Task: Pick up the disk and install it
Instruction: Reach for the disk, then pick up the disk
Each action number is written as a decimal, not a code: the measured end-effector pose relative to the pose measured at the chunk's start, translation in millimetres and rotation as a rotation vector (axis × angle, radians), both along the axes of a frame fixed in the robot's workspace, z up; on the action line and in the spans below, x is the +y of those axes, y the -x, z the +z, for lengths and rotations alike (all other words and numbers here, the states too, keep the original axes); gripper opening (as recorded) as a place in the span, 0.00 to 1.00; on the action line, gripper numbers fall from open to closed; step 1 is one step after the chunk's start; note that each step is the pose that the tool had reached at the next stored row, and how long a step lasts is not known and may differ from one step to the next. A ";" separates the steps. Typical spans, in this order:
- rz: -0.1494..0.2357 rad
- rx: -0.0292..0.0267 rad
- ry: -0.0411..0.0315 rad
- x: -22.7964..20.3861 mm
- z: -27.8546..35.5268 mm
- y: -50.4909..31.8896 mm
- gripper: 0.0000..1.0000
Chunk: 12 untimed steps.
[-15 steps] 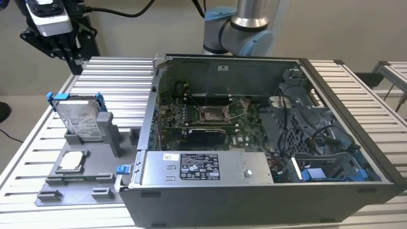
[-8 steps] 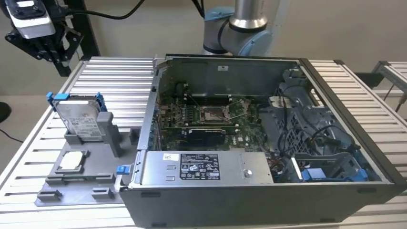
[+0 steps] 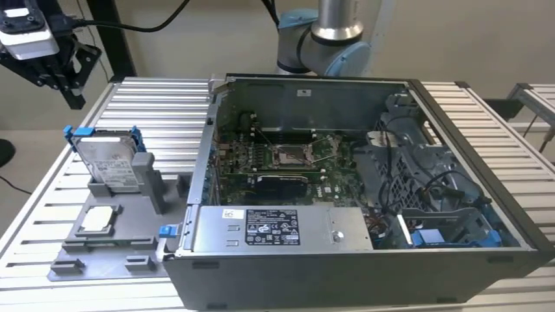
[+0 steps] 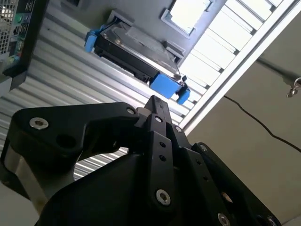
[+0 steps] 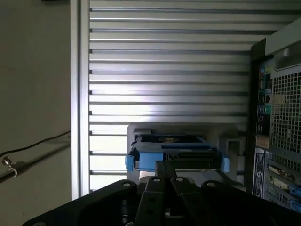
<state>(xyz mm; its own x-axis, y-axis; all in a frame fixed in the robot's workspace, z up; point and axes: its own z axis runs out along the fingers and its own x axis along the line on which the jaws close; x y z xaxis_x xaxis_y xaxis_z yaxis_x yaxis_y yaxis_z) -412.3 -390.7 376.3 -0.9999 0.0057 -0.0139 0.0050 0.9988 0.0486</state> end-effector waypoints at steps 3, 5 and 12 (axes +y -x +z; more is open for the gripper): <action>0.000 0.0002 0.0000 -3.1 -0.7 5.6 0.00; 0.000 0.0002 0.0000 -4.3 -0.7 7.4 0.00; 0.000 0.0002 0.0000 -9.4 -0.9 8.3 0.00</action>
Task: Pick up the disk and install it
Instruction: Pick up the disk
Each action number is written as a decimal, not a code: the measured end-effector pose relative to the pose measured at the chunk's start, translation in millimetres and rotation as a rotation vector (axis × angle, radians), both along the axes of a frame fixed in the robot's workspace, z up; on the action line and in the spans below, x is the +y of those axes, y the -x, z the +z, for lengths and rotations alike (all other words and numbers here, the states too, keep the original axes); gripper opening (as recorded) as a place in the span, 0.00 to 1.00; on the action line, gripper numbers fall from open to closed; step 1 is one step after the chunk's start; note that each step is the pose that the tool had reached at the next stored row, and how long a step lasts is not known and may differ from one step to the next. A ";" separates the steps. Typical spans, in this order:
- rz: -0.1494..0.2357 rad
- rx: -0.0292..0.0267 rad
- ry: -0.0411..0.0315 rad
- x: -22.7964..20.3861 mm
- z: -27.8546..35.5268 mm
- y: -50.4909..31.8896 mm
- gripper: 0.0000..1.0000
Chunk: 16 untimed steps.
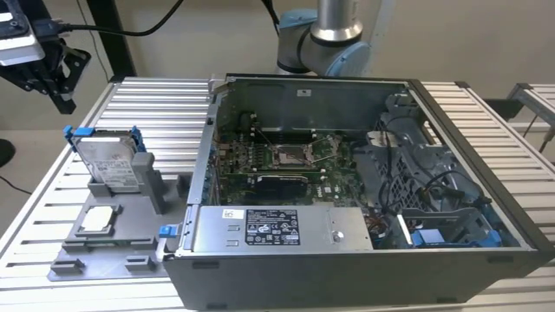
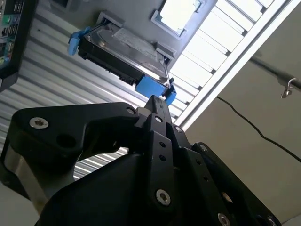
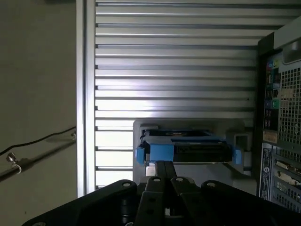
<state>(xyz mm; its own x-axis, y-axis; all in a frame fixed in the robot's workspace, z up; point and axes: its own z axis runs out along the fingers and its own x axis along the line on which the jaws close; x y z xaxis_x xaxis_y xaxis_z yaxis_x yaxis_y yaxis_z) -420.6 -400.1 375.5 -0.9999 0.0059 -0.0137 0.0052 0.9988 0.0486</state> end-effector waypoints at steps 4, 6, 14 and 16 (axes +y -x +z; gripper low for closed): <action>0.000 0.0001 0.0000 -0.3 0.0 0.0 0.00; 0.000 0.0001 0.0000 -0.3 0.0 0.0 0.00; 0.000 0.0002 0.0000 -0.4 0.0 0.0 0.00; 0.010 0.0003 0.0005 -0.3 0.0 0.0 0.00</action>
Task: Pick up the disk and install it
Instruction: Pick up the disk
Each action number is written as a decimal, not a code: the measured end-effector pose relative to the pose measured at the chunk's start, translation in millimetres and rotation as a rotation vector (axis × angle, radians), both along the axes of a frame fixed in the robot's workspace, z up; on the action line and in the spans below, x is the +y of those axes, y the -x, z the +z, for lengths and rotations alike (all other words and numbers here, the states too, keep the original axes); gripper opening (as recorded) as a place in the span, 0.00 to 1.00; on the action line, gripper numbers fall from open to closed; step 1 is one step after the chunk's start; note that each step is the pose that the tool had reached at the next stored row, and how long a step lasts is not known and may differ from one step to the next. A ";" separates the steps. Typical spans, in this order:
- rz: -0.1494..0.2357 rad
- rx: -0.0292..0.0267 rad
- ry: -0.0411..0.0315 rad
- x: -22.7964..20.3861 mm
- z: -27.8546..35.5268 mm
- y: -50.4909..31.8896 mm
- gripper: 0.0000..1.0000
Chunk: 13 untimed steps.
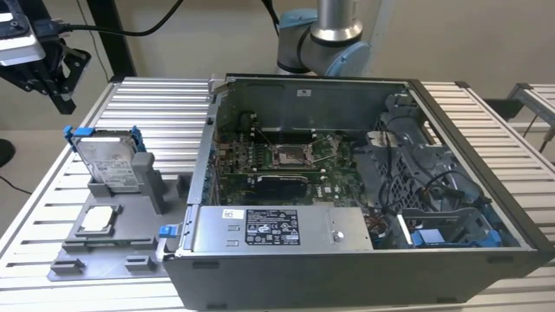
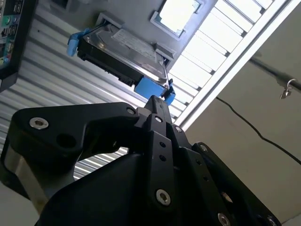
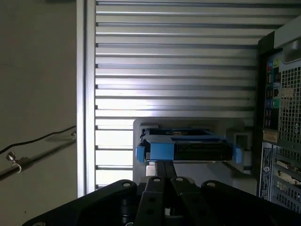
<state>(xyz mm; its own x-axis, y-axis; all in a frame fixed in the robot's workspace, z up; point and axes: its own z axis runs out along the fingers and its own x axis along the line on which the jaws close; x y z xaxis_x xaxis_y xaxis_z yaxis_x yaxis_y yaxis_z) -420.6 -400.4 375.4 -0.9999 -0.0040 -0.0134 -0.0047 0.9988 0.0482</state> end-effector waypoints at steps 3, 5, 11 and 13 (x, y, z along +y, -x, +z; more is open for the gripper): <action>0.047 -0.0001 0.0017 0.0 0.0 0.1 0.00; 0.084 -0.0001 0.0022 0.0 0.0 0.1 0.00; 0.193 -0.0001 0.0042 0.0 0.0 0.0 0.00; 0.228 -0.0001 0.0045 0.0 0.0 0.1 0.00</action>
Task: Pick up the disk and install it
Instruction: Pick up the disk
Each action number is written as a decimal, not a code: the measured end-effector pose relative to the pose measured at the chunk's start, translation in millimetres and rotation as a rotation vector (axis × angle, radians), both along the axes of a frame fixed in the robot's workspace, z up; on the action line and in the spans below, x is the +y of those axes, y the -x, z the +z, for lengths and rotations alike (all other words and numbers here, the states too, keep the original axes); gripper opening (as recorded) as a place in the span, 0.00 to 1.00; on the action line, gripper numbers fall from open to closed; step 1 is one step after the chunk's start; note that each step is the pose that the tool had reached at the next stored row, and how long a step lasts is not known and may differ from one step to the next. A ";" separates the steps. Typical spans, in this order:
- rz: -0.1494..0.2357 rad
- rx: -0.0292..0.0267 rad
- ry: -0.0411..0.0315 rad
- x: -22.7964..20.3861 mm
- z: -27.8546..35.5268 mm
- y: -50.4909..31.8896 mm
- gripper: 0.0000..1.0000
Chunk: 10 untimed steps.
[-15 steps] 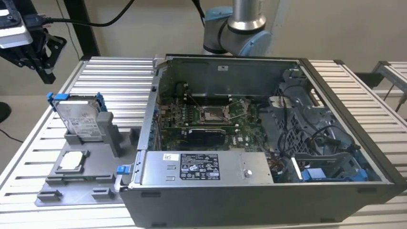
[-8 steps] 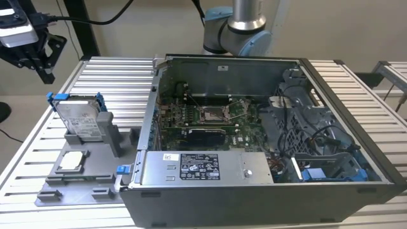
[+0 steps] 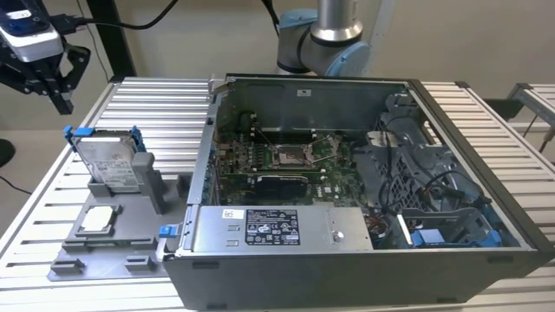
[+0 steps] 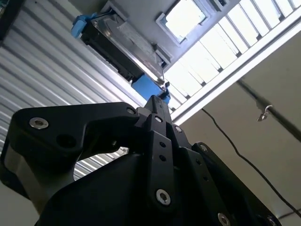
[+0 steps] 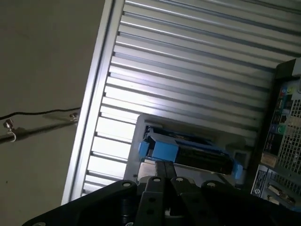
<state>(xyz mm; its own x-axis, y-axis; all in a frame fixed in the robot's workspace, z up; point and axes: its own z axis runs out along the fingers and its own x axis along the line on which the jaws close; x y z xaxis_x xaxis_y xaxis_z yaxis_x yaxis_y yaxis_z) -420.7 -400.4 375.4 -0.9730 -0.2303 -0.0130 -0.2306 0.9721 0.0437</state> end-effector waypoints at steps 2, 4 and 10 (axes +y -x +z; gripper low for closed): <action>0.038 -0.0001 0.0000 0.0 0.0 0.0 0.00; 0.074 -0.0001 0.0000 0.0 0.0 0.0 0.00; 0.183 -0.0001 0.0001 0.0 0.0 0.0 0.00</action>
<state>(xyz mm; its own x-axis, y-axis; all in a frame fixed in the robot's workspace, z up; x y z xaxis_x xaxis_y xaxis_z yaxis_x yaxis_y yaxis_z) -420.6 -400.4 375.4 -0.9148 -0.4036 -0.0130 -0.4038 0.9138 0.0436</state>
